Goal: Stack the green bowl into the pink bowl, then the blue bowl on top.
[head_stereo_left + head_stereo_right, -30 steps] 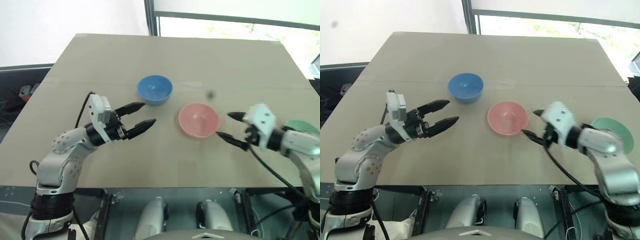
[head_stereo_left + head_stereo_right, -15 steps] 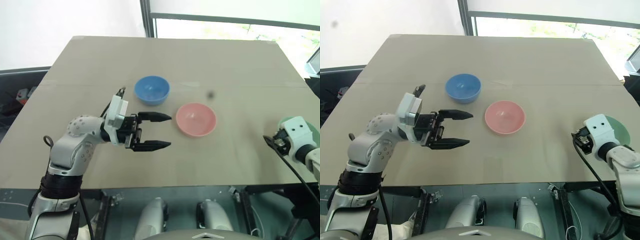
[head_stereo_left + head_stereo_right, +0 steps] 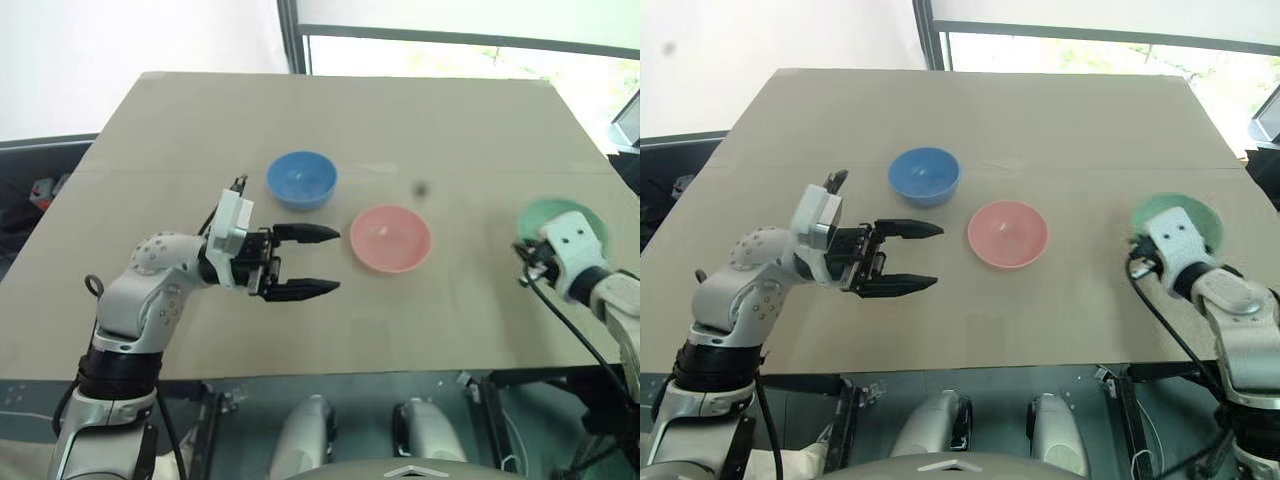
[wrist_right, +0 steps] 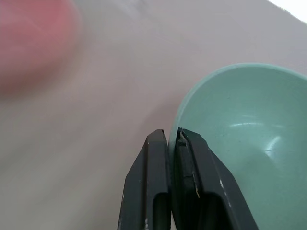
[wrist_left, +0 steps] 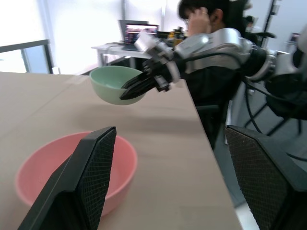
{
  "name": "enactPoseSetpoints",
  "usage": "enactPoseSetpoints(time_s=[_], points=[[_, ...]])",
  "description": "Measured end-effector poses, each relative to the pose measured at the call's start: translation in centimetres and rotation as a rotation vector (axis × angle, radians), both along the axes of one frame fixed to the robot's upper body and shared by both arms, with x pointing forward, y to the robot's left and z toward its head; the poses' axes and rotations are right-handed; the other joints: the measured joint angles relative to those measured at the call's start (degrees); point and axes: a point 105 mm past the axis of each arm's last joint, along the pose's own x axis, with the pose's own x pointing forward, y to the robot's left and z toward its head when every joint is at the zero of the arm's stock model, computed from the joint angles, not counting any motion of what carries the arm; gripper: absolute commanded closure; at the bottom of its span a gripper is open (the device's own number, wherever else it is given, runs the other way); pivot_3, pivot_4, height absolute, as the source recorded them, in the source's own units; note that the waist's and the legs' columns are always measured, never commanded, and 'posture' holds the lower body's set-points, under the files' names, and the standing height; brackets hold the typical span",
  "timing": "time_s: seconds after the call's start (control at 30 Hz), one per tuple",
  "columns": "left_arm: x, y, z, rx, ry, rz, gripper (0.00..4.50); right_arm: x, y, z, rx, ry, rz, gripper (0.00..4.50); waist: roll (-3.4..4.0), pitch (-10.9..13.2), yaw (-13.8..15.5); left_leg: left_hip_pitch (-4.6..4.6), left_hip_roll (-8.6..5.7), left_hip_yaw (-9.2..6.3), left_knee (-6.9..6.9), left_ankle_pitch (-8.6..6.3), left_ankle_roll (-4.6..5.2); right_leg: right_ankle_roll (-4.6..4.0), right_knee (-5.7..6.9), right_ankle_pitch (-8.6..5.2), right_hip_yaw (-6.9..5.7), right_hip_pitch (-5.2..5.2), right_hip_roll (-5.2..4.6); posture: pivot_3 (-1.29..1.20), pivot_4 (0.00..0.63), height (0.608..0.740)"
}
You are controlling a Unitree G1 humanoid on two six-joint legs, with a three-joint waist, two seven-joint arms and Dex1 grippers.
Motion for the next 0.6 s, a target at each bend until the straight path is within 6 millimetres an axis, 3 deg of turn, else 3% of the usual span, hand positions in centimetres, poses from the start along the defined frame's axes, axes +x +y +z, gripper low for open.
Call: enactPoseSetpoints(time_s=[0.03,0.13,0.2,0.23,0.33,0.4,0.43,0.47,0.6], points=[[0.5,0.4,-0.2,-0.004,0.000,0.058,0.69,-0.5,4.1,2.2,0.058,-0.066,0.177,4.41,0.00,0.0,-0.3,0.00,0.02,-0.01,0.00,0.00,-0.01,0.00,0.03,0.00,0.00,0.00,0.01,0.00,0.150,0.740],[1.4,0.8,-0.7,0.012,0.004,0.147,0.69,-2.2,9.7,4.3,0.107,-0.115,0.443,4.41,-0.07,0.0,-0.1,-0.03,-0.03,-0.09,0.01,0.00,0.00,-0.01,0.02,0.00,-0.10,0.02,-0.05,0.00,0.150,0.740],[2.1,1.2,-1.1,0.028,0.009,0.207,0.69,-2.9,11.7,4.0,0.098,-0.084,0.556,4.41,-0.11,0.0,0.4,-0.07,-0.12,-0.11,0.03,-0.02,0.03,0.00,0.03,0.00,-0.13,0.02,-0.14,0.00,0.150,0.740],[2.4,1.4,-1.2,0.031,0.011,0.232,0.69,-3.0,12.3,3.6,0.094,-0.060,0.588,4.41,-0.12,0.0,0.7,-0.10,-0.15,-0.09,0.08,-0.05,0.08,0.00,0.03,0.01,-0.13,0.02,-0.16,0.00,0.150,0.740],[3.5,2.1,-1.4,0.053,-0.002,0.348,0.69,-2.1,13.4,1.6,0.069,0.020,0.632,3.47,-0.13,0.0,1.1,-0.17,-0.27,-0.07,0.17,-0.10,0.18,0.00,0.03,0.01,-0.13,0.02,-0.24,0.00,0.150,0.740],[4.3,2.6,-1.5,0.064,-0.015,0.427,0.69,-1.0,13.3,0.5,0.054,0.046,0.618,2.65,-0.13,0.0,1.0,-0.18,-0.29,-0.05,0.18,-0.10,0.18,0.01,0.03,0.01,-0.12,0.02,-0.24,0.00,0.150,0.740],[4.7,3.0,-1.4,0.062,-0.025,0.478,0.69,-0.6,13.1,0.0,0.038,0.052,0.609,2.46,-0.13,0.0,1.0,-0.18,-0.28,-0.06,0.17,-0.10,0.18,0.01,0.05,0.01,-0.13,0.01,-0.23,0.00,0.150,0.740],[5.2,3.4,-1.2,0.058,-0.037,0.534,0.69,-0.3,12.9,-0.1,0.025,0.043,0.601,1.85,-0.12,0.0,1.0,-0.18,-0.27,-0.06,0.16,-0.10,0.17,0.01,0.06,0.01,-0.15,0.00,-0.22,0.00,0.150,0.740],[6.4,4.2,-0.6,0.078,-0.114,0.723,0.69,0.0,12.3,0.4,0.015,0.010,0.583,1.74,-0.11,0.0,0.9,-0.18,-0.21,-0.06,0.13,-0.09,0.15,0.02,0.08,0.01,-0.18,0.00,-0.19,0.00,0.150,0.740]])
